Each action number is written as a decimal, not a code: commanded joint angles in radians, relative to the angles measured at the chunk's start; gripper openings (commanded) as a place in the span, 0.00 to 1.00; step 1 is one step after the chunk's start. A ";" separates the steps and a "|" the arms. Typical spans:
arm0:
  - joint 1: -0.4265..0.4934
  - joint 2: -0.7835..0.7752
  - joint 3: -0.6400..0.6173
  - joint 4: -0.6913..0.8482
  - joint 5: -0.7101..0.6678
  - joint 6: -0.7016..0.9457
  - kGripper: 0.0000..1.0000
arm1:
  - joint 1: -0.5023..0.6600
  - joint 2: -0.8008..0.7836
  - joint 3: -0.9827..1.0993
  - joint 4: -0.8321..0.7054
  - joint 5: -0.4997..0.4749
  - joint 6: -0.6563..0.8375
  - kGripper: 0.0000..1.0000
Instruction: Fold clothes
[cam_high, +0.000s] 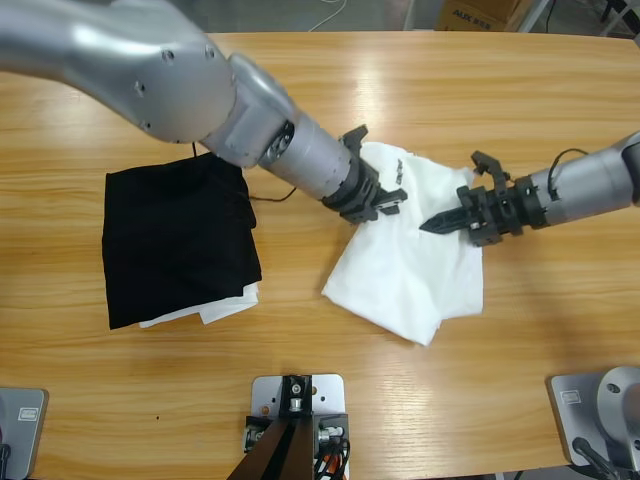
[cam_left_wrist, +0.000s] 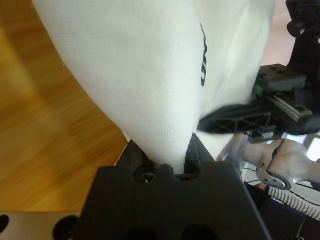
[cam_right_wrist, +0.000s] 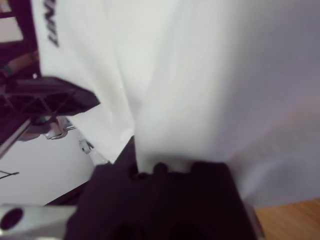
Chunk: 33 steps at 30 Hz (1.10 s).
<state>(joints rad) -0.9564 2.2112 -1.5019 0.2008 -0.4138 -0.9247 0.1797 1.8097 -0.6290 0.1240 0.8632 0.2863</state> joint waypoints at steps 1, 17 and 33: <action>-0.017 -0.007 -0.270 0.393 0.061 0.144 0.00 | 0.131 0.006 -0.199 0.138 -0.027 0.043 0.00; -0.004 -0.291 -0.041 0.571 0.196 0.167 0.00 | 0.377 0.077 -0.638 0.407 -0.088 0.136 0.00; 0.188 -0.641 0.348 0.512 0.221 0.198 0.00 | 0.591 0.336 -1.184 0.638 -0.103 0.208 0.00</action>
<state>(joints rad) -0.8318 1.6494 -1.2313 0.7204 -0.1863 -0.7531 0.7311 2.0475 -1.7026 0.6906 0.7740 0.4790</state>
